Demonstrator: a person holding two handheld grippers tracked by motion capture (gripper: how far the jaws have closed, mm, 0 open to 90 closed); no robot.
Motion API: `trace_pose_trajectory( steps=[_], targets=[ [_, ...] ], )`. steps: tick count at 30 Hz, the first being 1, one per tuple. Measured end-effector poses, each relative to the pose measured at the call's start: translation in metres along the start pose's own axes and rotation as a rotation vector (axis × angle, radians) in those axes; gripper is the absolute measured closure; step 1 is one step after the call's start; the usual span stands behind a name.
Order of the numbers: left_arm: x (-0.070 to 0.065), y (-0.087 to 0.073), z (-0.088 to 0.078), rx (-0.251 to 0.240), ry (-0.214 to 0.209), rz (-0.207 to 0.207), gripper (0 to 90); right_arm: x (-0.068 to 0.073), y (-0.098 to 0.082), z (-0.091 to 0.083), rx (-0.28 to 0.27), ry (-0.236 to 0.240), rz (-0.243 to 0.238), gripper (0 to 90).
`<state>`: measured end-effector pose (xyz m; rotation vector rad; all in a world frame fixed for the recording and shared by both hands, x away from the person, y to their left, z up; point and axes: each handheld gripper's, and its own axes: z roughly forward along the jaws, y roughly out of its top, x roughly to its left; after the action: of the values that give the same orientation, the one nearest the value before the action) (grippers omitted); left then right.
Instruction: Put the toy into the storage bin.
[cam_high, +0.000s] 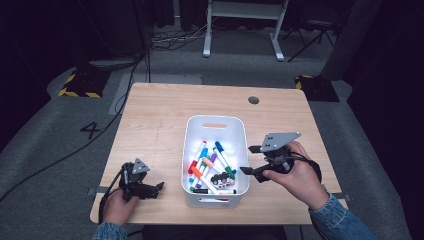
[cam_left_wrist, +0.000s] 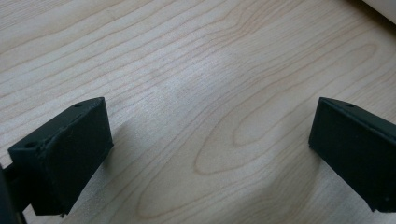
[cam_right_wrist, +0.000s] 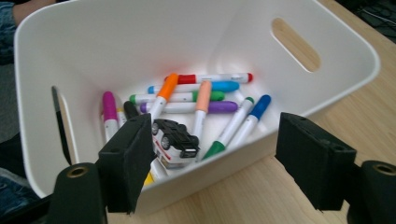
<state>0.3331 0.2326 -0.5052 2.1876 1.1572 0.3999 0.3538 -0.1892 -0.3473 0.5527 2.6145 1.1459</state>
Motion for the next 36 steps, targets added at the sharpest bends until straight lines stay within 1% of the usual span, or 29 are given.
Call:
trace_pose_trajectory(
  steps=[1, 2, 3, 5, 7, 8, 10, 11, 13, 14, 15, 16, 17, 19, 20, 22, 26, 28, 33, 34, 35, 36],
  targets=[
    [0.000, 0.000, 0.000, 0.000, 0.000, 0.000, 0.0, -0.005, -0.006, -0.005, -0.016, -0.024, 0.028, 28.3],
    [0.000, 0.000, 0.000, 0.000, 0.000, 0.000, 0.0, -0.005, -0.006, -0.005, -0.016, -0.024, 0.028, 28.3],
    [0.000, 0.000, 0.000, 0.000, -0.001, 0.000, 0.0, -0.010, -0.012, -0.011, -0.032, -0.053, 0.049, 28.6],
    [0.000, 0.000, 0.001, -0.007, 0.003, -0.003, 0.0, -0.014, -0.017, -0.015, -0.041, -0.065, 0.069, 28.6],
    [0.000, 0.001, 0.001, -0.007, 0.005, -0.003, 0.0, -0.019, -0.024, -0.019, -0.037, -0.081, 0.082, 28.6],
    [0.000, 0.001, 0.001, -0.007, 0.005, -0.003, 0.0, -0.019, -0.024, -0.019, -0.037, -0.081, 0.082, 28.6],
    [0.000, 0.001, 0.001, -0.007, 0.005, -0.003, 0.0, -0.022, -0.031, -0.022, -0.035, -0.095, 0.102, 28.6],
    [0.000, 0.001, 0.001, -0.006, 0.004, -0.003, 0.0, -0.027, -0.038, -0.025, -0.027, -0.114, 0.130, 28.6],
    [0.000, 0.001, 0.001, -0.007, 0.006, -0.002, 0.0, -0.029, -0.041, -0.026, -0.024, -0.118, 0.130, 28.7],
    [0.000, 0.001, 0.001, -0.005, 0.002, -0.001, 0.0, -0.031, -0.045, -0.027, -0.019, -0.124, 0.138, 28.7],
    [0.000, 0.001, 0.001, -0.006, 0.003, -0.001, 0.0, -0.035, -0.052, -0.030, -0.011, -0.137, 0.159, 28.7],
    [0.000, 0.001, 0.001, -0.006, 0.003, -0.001, 0.0, -0.035, -0.052, -0.030, -0.011, -0.137, 0.159, 28.7],
    [0.000, 0.001, 0.001, -0.005, 0.002, -0.001, 0.0, -0.040, -0.059, -0.033, -0.001, -0.150, 0.173, 28.7],
    [0.000, 0.001, 0.001, -0.006, 0.002, -0.001, 0.0, -0.043, -0.066, -0.035, 0.004, -0.164, 0.192, 28.8],
    [0.000, 0.001, 0.001, -0.005, 0.002, -0.001, 0.0, -0.045, -0.070, -0.036, 0.008, -0.174, 0.209, 28.7],
    [0.000, 0.001, 0.001, -0.005, 0.003, -0.001, 0.0, -0.050, -0.078, -0.037, 0.026, -0.186, 0.232, 29.0],
    [0.000, 0.001, 0.001, -0.005, 0.002, -0.001, 0.0, -0.056, -0.094, -0.037, 0.045, -0.200, 0.286, 29.0],
    [0.000, 0.001, 0.001, -0.005, 0.002, -0.001, 0.0, -0.060, -0.105, -0.036, 0.067, -0.213, 0.298, 29.0],
    [0.000, 0.001, 0.001, -0.005, 0.002, -0.001, 0.0, -0.068, -0.126, -0.034, 0.104, -0.234, 0.364, 29.0],
    [0.000, 0.001, 0.001, -0.005, 0.002, -0.001, 0.0, -0.068, -0.126, -0.034, 0.104, -0.234, 0.364, 29.0],
    [0.000, 0.001, 0.001, -0.005, 0.001, -0.001, 0.0, -0.071, -0.134, -0.032, 0.114, -0.239, 0.382, 29.0],
    [0.000, 0.001, 0.001, -0.005, 0.001, -0.001, 0.0, -0.073, -0.138, -0.032, 0.124, -0.243, 0.386, 29.0]
  ],
)
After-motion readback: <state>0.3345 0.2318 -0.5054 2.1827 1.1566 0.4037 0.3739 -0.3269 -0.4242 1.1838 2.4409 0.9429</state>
